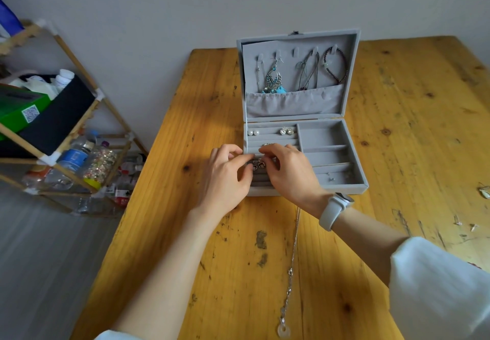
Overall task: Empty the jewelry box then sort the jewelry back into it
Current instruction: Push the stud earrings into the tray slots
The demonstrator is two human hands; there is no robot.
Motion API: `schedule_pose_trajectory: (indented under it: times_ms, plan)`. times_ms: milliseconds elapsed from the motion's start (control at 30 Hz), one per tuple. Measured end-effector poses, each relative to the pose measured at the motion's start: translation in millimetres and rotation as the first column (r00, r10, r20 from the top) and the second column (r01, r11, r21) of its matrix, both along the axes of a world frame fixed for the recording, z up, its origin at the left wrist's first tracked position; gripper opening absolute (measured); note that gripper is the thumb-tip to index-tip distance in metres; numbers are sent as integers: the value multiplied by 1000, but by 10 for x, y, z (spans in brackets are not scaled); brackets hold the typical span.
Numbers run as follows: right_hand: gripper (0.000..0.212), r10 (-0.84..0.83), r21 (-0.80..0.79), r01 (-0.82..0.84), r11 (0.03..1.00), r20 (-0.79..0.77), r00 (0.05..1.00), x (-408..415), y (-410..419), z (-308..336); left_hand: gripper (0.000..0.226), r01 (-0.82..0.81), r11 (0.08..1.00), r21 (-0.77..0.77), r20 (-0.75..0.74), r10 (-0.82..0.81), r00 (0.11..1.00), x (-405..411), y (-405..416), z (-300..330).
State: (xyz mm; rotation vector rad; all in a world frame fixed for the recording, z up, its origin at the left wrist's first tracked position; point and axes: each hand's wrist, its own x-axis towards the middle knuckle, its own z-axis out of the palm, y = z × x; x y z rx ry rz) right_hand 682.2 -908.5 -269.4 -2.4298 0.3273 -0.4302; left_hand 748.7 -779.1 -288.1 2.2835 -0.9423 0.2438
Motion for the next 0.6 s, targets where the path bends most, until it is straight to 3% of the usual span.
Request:
schedule_pose_trajectory:
  times_ms: [300,433,600]
  plan:
    - [29,84,39,-85,996,30,996,-49,-9,24,26,-14,1000,-1,10,14,1000,5,-10,-1]
    - [30,18,48,-19,999,30,999,-16,-40,-4,32,16,1000,-25,58,-14,998,-4,4,2]
    - [31,-30,-49,26,998,-84,996,59,-44,2,33,-9,1000,-20,95,10,995,-27,32,-55]
